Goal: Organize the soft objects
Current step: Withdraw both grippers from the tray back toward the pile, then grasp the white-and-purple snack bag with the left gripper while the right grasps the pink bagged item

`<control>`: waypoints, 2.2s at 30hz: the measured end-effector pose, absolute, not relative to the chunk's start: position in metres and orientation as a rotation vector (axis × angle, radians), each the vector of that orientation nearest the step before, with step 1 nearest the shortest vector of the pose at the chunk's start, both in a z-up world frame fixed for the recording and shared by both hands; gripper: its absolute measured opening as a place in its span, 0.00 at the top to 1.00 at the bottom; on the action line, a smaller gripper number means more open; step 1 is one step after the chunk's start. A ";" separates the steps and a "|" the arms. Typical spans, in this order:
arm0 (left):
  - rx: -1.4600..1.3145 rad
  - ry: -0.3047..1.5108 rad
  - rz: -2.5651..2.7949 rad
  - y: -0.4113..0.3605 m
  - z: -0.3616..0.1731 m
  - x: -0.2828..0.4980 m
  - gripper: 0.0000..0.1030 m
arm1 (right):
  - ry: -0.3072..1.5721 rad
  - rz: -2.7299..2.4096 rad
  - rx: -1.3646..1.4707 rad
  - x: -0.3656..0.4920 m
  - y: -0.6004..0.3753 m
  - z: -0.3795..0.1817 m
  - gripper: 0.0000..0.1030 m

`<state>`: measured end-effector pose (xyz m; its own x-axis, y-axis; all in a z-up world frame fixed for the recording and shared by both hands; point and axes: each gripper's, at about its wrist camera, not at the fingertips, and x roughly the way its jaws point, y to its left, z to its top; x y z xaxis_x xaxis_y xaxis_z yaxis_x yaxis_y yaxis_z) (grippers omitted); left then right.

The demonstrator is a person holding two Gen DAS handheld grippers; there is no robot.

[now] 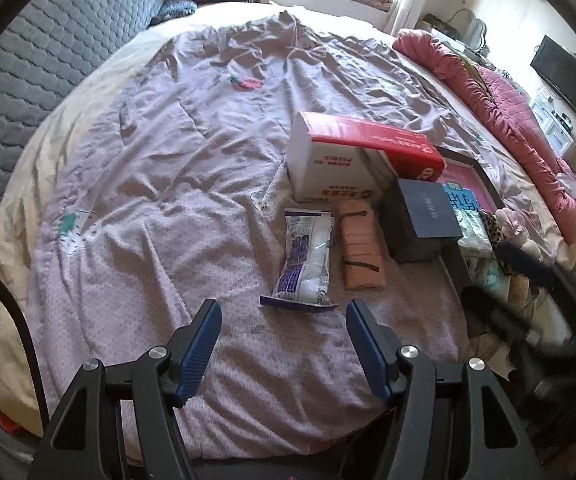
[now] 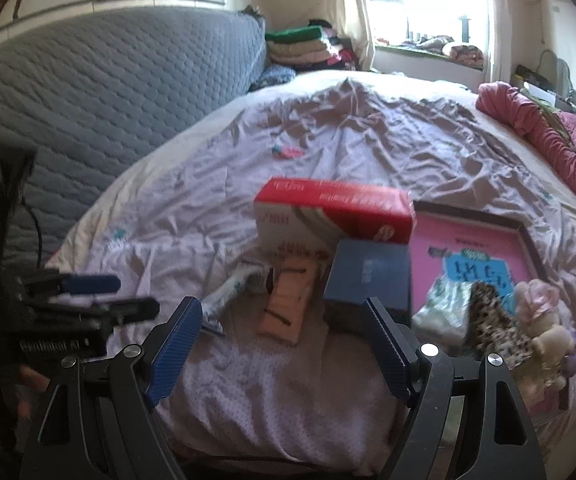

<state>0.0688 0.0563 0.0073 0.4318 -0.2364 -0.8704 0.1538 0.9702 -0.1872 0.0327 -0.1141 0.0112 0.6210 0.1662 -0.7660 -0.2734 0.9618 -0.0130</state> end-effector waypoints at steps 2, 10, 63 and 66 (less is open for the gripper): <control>-0.086 1.132 -0.261 0.054 -0.001 0.081 0.38 | 0.881 0.248 -0.151 0.034 -0.109 0.001 0.20; -0.077 1.242 -0.335 0.029 -0.032 0.128 0.38 | 0.948 0.222 -0.194 0.045 -0.105 -0.032 0.20; -0.216 1.194 -0.475 0.080 -0.027 0.135 0.67 | 1.057 -0.038 0.157 0.127 -0.105 -0.105 0.63; -0.202 1.187 -0.469 0.077 -0.022 0.131 0.67 | 1.049 0.012 0.167 0.121 -0.108 -0.098 0.65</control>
<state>0.1307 0.0773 -0.0216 0.2931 -0.4528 -0.8420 0.2445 0.8869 -0.3919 0.1214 -0.1077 -0.0975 0.4994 0.0892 -0.8618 0.0701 0.9873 0.1427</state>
